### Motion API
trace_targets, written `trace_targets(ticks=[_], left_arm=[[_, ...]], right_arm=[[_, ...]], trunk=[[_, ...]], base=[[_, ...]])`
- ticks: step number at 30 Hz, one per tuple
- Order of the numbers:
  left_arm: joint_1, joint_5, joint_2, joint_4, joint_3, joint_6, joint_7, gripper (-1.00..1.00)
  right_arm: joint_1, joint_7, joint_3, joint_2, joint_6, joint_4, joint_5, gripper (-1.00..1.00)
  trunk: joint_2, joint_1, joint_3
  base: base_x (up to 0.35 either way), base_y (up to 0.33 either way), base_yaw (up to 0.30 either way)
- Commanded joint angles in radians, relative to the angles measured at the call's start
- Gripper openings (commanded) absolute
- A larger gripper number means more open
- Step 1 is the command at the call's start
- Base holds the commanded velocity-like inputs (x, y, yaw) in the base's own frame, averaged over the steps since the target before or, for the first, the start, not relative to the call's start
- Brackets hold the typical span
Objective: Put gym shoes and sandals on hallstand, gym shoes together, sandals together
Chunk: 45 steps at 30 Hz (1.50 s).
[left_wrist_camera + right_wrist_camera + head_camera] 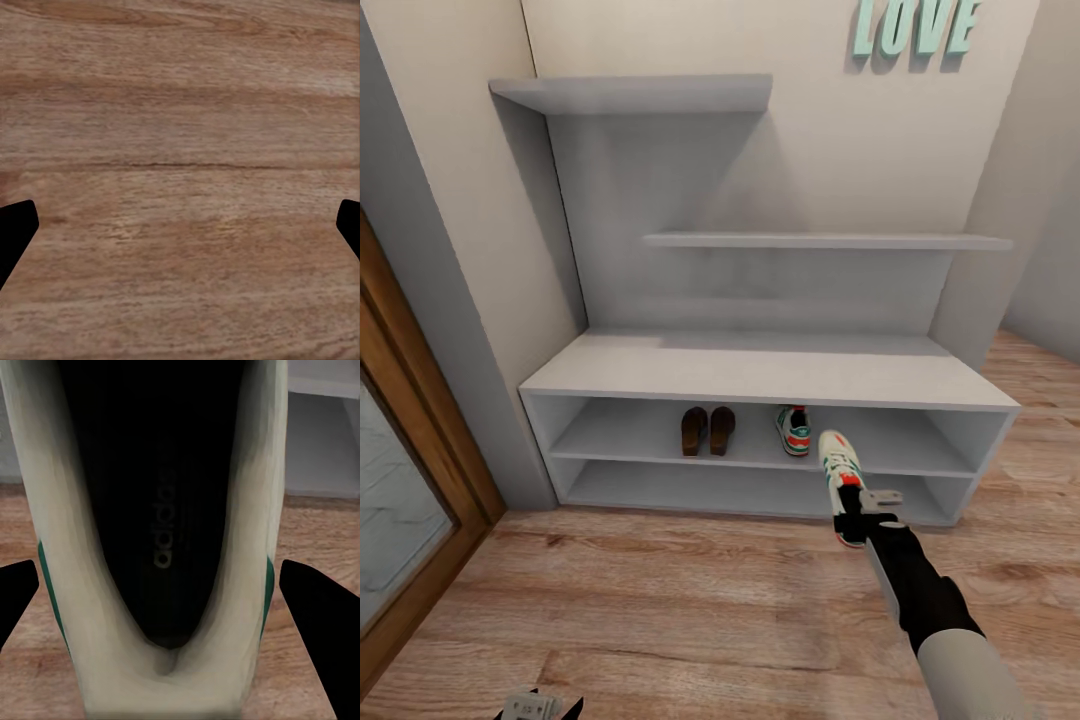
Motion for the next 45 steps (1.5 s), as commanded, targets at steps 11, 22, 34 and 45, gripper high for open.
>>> trace_targets(ticks=[11, 22, 34, 45], left_arm=[[-0.001, 0.004, -0.001, 0.001, 0.004, 0.001, -0.01, 1.0], [-0.001, 0.004, -0.002, 0.001, 0.004, 0.001, -0.01, 1.0], [-0.001, 0.004, -0.001, 0.001, 0.004, 0.001, -0.01, 1.0], [-0.001, 0.004, -0.001, 0.001, 0.004, 0.001, -0.01, 1.0]], right_arm=[[-0.062, -0.002, 0.0, -0.003, 0.005, 0.06, 0.01, -1.0], [-0.257, -0.004, 0.0, -0.006, 0.005, 0.183, 0.01, -1.0], [-0.257, -0.004, -0.001, -0.01, 0.004, 0.183, 0.01, -1.0], [-0.257, -0.004, -0.003, -0.018, -0.002, 0.236, 0.01, -1.0]], trunk=[[0.0, 0.0, -0.001], [0.0, 0.0, -0.001], [0.0, 0.0, -0.001], [0.0, 0.0, -0.001]], base=[[0.0, 0.0, 0.0], [0.0, 0.0, 0.0], [0.0, 0.0, 0.0], [0.0, 0.0, 0.0]])
